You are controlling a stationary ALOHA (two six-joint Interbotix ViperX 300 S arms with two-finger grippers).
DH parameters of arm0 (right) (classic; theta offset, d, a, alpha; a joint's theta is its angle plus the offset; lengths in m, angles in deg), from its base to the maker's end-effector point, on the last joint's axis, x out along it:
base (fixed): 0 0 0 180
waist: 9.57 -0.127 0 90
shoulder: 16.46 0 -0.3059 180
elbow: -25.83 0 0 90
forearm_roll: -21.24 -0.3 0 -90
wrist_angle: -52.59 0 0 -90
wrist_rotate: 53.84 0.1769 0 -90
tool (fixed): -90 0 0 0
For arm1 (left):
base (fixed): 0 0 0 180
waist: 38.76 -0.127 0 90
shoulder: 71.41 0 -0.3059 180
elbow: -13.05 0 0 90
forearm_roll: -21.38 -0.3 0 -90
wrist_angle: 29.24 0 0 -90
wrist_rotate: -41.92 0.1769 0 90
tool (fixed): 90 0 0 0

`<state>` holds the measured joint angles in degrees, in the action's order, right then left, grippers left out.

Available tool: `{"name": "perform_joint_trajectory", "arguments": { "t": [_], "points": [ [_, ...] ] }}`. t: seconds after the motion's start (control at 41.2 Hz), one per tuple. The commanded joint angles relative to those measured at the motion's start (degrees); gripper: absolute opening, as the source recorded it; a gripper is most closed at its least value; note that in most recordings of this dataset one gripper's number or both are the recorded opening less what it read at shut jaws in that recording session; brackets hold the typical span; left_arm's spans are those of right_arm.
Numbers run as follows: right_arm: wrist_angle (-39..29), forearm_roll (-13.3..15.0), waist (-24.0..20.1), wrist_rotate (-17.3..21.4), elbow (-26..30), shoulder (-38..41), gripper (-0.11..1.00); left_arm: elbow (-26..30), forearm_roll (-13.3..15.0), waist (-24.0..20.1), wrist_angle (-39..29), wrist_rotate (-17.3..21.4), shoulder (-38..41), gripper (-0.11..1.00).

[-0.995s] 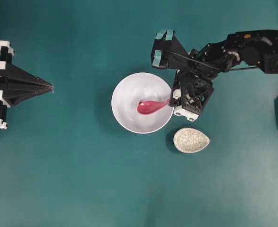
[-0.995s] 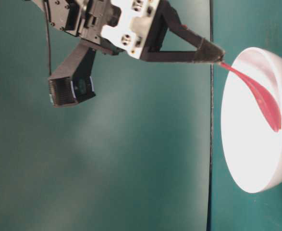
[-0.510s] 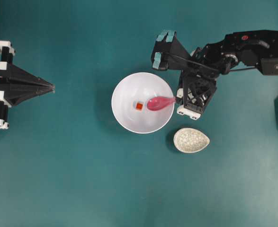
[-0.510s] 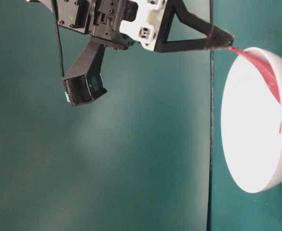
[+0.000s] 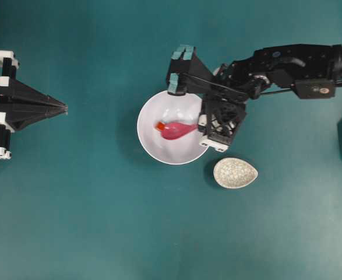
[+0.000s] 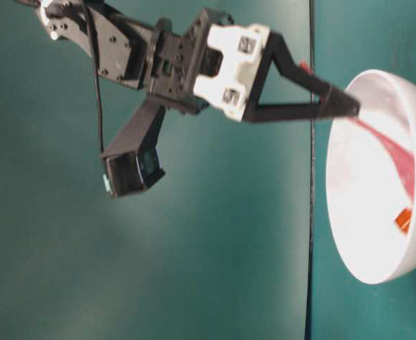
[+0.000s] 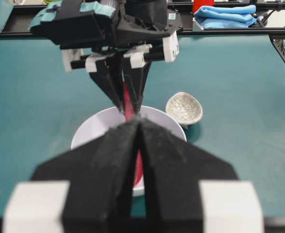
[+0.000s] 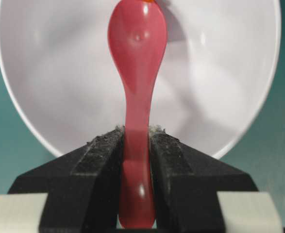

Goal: Grip the spoon and scoop the red block from the bowl with right arm.
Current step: 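Lower the spoon bowl into the white bowl beside the red cube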

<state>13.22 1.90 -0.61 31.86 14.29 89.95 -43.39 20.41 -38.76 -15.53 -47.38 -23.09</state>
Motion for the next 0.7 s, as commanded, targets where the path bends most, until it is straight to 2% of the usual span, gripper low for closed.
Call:
{"name": "perform_joint_trajectory", "arguments": {
  "t": [0.0,0.388,0.68],
  "points": [
    [1.93,0.53,-0.09,0.44,2.20,-0.18,0.23,0.97,-0.18,0.18,0.26,0.00,0.44,0.00],
    [3.96,0.53,0.00,2.55,1.76,-0.35,0.22,0.88,-0.18,0.18,0.62,0.09,0.35,0.00],
    [3.08,0.62,0.00,5.89,-2.02,-3.60,0.22,0.88,-0.18,0.18,0.62,0.00,0.35,0.00]
  ]
}}
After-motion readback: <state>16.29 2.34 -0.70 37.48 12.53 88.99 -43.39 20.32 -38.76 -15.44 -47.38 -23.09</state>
